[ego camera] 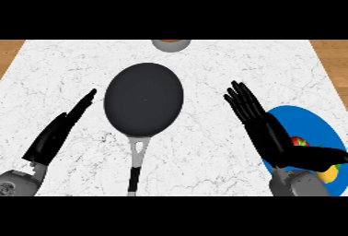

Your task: Pick the tomato from the plate and place it in the pan

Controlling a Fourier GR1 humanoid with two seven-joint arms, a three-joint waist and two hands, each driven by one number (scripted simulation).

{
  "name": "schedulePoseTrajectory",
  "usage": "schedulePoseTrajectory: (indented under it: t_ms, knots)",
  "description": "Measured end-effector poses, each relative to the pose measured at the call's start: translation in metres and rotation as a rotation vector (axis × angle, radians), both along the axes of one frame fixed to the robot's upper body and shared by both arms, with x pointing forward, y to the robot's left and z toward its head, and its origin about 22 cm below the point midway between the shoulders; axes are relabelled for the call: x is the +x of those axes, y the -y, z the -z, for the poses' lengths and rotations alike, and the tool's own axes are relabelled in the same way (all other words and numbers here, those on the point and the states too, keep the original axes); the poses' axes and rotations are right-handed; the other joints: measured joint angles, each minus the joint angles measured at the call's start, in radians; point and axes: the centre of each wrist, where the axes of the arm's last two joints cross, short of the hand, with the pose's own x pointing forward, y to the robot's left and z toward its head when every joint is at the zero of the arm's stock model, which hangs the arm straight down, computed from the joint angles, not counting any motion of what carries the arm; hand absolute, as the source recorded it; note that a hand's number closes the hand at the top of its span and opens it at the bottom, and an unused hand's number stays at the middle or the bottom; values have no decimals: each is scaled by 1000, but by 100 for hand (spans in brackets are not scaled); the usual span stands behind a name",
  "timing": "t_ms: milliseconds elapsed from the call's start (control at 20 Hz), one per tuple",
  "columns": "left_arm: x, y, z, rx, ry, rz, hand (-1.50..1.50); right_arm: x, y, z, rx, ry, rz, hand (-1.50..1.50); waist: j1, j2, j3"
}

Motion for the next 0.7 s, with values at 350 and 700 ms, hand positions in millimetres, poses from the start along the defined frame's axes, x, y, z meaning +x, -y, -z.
schedulePoseTrajectory:
  t_ms: [350, 700]
  knots:
    - [-8, -18, 14, -59, 3, -199, 0, 7, 110, 4, -188, -97, 573, -150, -5, -12, -3]
    - [-30, -21, 38, -128, -39, -329, 0, -58, 205, 32, -353, -437, 1223, -150, -37, -26, 0]
